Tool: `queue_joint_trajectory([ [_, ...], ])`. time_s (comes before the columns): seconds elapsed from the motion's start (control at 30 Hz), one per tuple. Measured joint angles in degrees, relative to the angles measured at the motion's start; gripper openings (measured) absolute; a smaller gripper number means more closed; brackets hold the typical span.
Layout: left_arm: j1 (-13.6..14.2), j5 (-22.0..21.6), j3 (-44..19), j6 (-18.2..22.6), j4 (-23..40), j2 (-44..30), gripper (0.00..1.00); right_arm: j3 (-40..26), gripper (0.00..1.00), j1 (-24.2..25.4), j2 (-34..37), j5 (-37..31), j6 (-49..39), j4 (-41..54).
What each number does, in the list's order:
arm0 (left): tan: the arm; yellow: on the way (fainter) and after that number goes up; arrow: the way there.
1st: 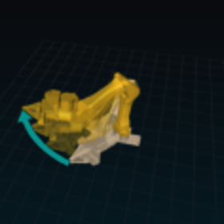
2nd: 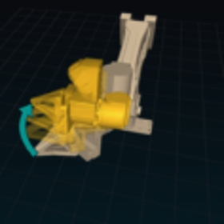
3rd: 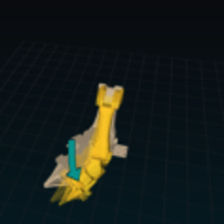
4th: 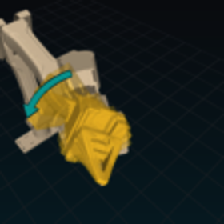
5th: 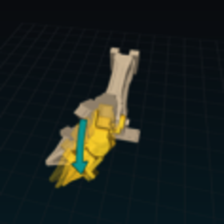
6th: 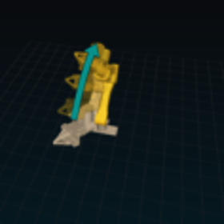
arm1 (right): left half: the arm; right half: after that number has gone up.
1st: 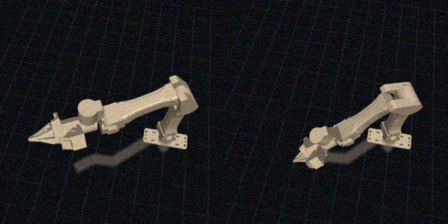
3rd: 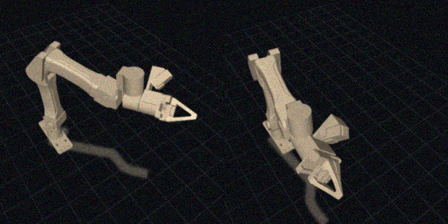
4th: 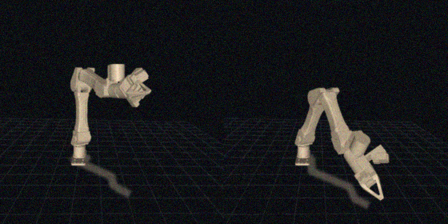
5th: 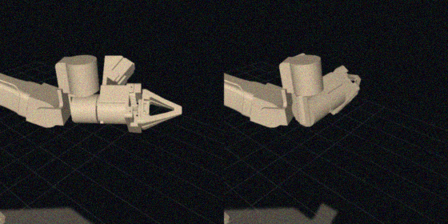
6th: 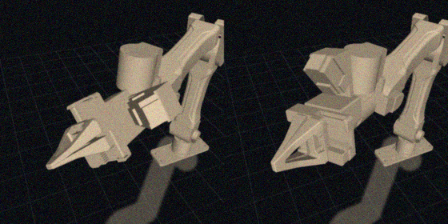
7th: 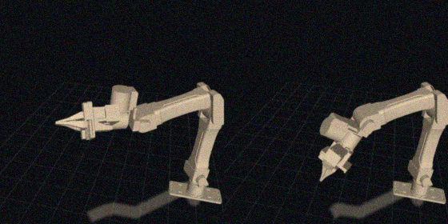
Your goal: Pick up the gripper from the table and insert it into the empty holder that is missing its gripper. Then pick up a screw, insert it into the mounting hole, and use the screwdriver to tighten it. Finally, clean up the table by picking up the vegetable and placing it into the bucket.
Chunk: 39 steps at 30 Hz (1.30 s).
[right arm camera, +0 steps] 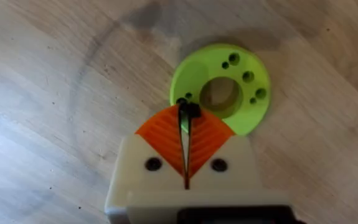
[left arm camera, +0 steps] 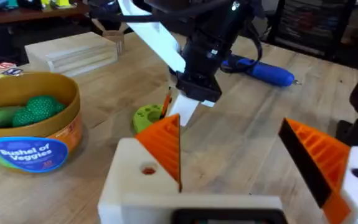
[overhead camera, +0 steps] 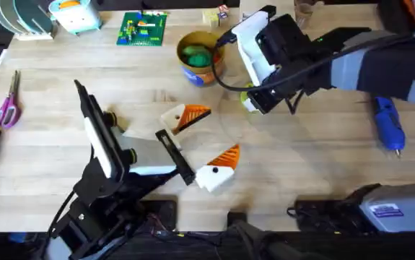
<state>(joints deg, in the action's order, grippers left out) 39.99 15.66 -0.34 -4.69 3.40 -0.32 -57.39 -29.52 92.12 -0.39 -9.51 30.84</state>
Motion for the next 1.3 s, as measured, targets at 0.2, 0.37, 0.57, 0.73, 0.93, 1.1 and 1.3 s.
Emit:
queue_joint_trajectory([
  [0.2, 0.00, 0.00, 0.00, 0.00, 0.00, 0.00, 0.992, -0.27, 0.007, 0.00, 0.00, -0.01, -0.01, 0.11],
  [0.37, 0.00, 0.00, 0.00, 0.00, 0.00, 0.01, 0.992, -2.15, 0.006, 0.00, -0.31, -0.04, -0.62, 1.14],
  [0.57, 0.00, 0.00, 0.00, 0.00, 0.00, 0.01, 0.993, -8.59, 0.006, -0.04, -3.02, -0.04, -1.19, 8.26],
  [0.73, 0.00, 0.00, 0.00, 0.00, 0.00, 0.02, 0.992, -18.47, 0.006, -1.14, -3.45, -0.06, -1.73, 19.72],
  [0.93, 0.00, 0.02, 0.00, 0.00, 0.00, 0.00, 0.993, -22.75, 0.012, -1.70, -4.09, -0.47, -2.16, 21.49],
  [1.1, 0.00, 0.01, 0.00, 0.02, 0.00, 0.00, 0.992, -22.75, 0.465, -1.70, -1.43, -0.91, -2.74, 23.66],
  [1.3, 0.00, 0.00, 0.00, 0.02, 0.00, 0.02, 0.993, -22.75, 0.555, -1.70, 6.22, -0.89, -2.54, 25.82],
])
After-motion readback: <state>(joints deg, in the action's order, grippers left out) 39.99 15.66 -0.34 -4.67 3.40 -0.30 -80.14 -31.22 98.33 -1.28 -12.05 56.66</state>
